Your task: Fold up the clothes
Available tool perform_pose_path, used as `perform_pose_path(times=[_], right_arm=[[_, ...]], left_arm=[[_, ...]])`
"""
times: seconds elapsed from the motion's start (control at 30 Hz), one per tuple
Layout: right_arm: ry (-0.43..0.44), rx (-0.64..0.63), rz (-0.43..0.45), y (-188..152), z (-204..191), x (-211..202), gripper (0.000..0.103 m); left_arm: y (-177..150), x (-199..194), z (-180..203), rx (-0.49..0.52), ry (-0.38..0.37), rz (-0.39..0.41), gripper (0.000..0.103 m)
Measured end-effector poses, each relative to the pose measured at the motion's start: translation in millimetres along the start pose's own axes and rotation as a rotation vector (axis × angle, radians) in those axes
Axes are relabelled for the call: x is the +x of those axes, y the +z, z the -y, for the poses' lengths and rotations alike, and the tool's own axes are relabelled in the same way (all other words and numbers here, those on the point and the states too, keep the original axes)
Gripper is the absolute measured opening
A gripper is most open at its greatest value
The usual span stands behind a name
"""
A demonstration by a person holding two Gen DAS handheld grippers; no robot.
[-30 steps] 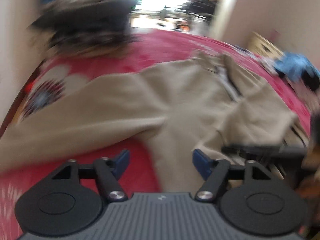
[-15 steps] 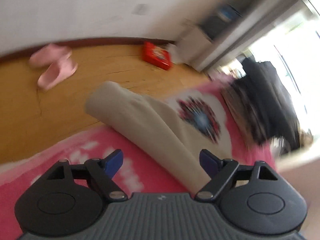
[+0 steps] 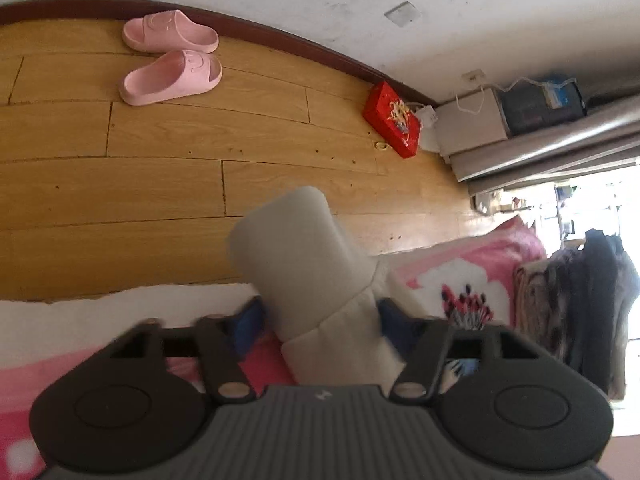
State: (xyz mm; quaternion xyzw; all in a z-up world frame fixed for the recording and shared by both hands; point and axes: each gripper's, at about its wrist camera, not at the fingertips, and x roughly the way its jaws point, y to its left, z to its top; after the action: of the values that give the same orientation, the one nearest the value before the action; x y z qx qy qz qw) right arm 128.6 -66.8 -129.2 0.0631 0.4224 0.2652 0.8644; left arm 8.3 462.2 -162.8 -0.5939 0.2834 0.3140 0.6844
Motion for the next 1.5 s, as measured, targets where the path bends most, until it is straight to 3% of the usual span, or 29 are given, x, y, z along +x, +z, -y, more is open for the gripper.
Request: perform_pose_path(times=[0.07,0.17,0.3,0.37,0.5,0.57,0.63,0.73,0.9,1.0,1.03,1.13,1.2,1.3,1.5], right_arm=[[0.008,-0.003,0.023,9,-7,-6,0.063],[0.086,-0.063,0.094,36,-32,-9,0.06],[0.13,-0.18,0.111,71,-74,21,0.051],[0.128,-0.173,0.069,80,-85,53,0.036],[0.067,-0.146,-0.068,67,-89,119,0.032],[0.061,-0.164,-0.037,63,-93,117,0.032],[0.078,-0.118,-0.046,67,-88,113,0.032],[0.175,0.069,-0.02,75,-57,94,0.032],[0.278,0.328,0.193,79,15,2,0.032],[0.274,0.434,0.289,70,67,-52,0.034],[0.268,0.466,0.302,65,84,-63,0.034],[0.232,0.556,0.281,40,120,-81,0.036],[0.229,0.597,0.248,26,127,-84,0.036],[0.224,0.66,0.198,6,137,-88,0.046],[0.214,0.783,0.096,-35,159,-96,0.058]], left_arm=[[-1,1,2,0.001,-0.02,0.015,0.037],[-7,-8,13,0.057,-0.038,0.052,0.024],[-17,-30,34,0.157,-0.071,0.12,0.021],[-23,-47,48,0.221,-0.105,0.153,0.021],[-41,-81,88,0.392,-0.206,0.201,0.02],[-59,-98,113,0.513,-0.268,0.23,0.02],[-85,-113,139,0.631,-0.359,0.234,0.02],[-139,-135,173,0.835,-0.514,0.21,0.02],[-261,-158,209,1.188,-0.751,0.082,0.023],[-336,-139,206,1.374,-0.759,-0.089,0.047],[-358,-128,200,1.426,-0.738,-0.158,0.062],[-404,-90,172,1.537,-0.587,-0.323,0.064],[-410,-81,155,1.544,-0.526,-0.366,0.064],[-406,-81,142,1.544,-0.49,-0.372,0.068],[-403,-91,137,1.605,-0.483,-0.287,0.077]])
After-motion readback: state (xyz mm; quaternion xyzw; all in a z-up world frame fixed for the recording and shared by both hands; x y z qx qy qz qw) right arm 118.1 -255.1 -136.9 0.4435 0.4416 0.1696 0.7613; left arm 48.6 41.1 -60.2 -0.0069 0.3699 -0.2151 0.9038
